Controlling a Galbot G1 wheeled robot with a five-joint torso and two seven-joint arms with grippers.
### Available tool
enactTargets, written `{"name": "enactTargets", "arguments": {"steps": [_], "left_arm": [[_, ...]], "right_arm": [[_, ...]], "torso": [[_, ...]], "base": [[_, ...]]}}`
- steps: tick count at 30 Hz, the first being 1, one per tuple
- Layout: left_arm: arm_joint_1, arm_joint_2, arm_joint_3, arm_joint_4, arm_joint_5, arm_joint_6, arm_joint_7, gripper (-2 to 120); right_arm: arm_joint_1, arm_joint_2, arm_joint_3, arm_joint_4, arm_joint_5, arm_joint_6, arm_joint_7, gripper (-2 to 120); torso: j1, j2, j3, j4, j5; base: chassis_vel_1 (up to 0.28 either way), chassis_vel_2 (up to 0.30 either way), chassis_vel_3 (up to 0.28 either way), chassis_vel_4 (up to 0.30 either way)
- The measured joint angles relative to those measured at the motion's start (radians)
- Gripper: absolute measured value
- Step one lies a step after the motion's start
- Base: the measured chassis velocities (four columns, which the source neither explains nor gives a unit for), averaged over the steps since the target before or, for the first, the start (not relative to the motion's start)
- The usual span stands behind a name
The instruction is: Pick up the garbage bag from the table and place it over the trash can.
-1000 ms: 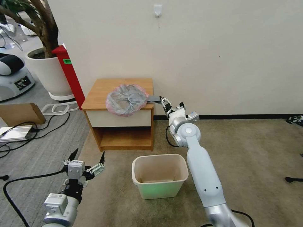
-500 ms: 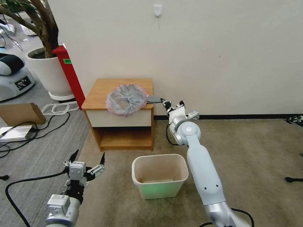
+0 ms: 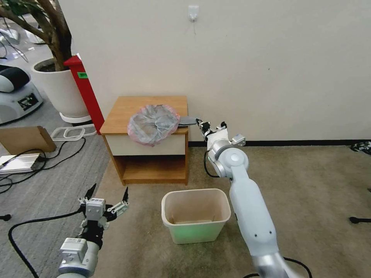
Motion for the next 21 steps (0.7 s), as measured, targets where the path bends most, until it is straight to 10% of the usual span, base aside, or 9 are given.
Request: {"name": "enactTargets", "arguments": {"steps": [21], "left_arm": [[-0.1, 0.045, 0.033, 0.073, -0.042, 0.007, 0.001, 100]], "right_arm": [[-0.45, -0.155, -0.131, 0.443, -0.019, -0.016, 0.155, 0]], "torso": [[0.0, 0.0, 0.0, 0.0, 0.0001]], "base": [[0.0, 0.0, 0.0, 0.0]]}}
